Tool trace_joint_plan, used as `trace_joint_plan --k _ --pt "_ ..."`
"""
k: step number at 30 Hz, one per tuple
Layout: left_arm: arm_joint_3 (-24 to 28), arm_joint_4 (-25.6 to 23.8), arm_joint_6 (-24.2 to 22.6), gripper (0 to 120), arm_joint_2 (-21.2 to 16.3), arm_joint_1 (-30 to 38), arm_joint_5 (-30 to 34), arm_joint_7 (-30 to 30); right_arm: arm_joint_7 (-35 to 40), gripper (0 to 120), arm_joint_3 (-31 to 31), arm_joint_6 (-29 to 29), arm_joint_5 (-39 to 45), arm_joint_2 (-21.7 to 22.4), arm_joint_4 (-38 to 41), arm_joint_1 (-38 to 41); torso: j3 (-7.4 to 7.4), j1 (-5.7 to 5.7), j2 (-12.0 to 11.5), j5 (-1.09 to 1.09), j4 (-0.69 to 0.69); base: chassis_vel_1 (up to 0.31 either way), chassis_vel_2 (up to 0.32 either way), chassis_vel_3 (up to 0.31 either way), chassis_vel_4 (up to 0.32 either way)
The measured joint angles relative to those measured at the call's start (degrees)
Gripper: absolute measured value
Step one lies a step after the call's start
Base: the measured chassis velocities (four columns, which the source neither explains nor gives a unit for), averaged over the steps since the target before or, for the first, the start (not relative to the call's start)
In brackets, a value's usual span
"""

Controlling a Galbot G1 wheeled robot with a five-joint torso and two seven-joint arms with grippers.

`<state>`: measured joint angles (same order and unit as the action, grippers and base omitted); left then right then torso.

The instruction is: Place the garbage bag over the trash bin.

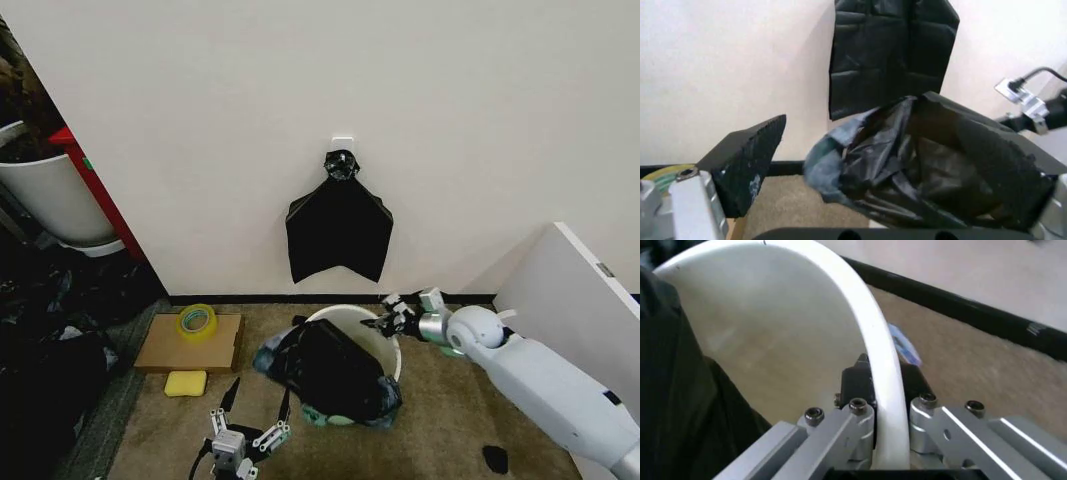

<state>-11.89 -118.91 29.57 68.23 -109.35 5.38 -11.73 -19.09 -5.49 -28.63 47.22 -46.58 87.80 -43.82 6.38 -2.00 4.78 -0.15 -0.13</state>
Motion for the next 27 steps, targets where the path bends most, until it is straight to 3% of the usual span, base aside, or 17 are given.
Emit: trace_joint_plan --k 10,14,17,19,22,27 --pt "0.31 -0.43 -0.97 99 -0.46 1.15 0.8 0.11 13.29 2 9.57 -0.24 6.49 0.68 7.75 -11.99 -0.01 0.0 0.0 0.0 -0.02 0.0 0.0 0.0 0.0" --pt "0.46 -0.66 -1.26 99 -0.69 1.5 0.85 0.12 19.96 2 13.83 -0.98 8.19 -2.08 11.8 -16.06 -0.01 0.0 0.0 0.0 0.0 0.0 0.0 0.0 0.0" --pt "0.65 -0.7 -1.43 99 -0.95 1.84 0.87 0.14 28.94 2 16.54 -1.73 8.87 -5.87 16.34 -19.45 -0.01 0.0 0.0 0.0 0.0 0.0 0.0 0.0 0.0" --pt "0.67 -0.7 -1.44 99 -0.98 1.88 0.87 0.15 30.55 2 16.77 -1.77 8.87 -6.51 17.04 -19.91 -0.01 0.0 0.0 0.0 0.0 0.0 0.0 0.0 0.0" --pt "0.7 -0.7 -1.45 99 -1.21 1.94 0.87 0.16 39.83 2 17.78 -1.91 9.0 -10.22 21.18 -22.5 -0.01 0.0 0.0 0.0 0.01 0.0 0.0 0.0 0.0" --pt "0.48 -0.9 -1.34 98 -1.74 1.75 1.15 0.12 45.75 2 18.01 -1.88 8.99 -13.07 24.45 -24.97 -0.01 0.0 0.0 0.0 0.01 0.0 0.0 0.0 0.0"
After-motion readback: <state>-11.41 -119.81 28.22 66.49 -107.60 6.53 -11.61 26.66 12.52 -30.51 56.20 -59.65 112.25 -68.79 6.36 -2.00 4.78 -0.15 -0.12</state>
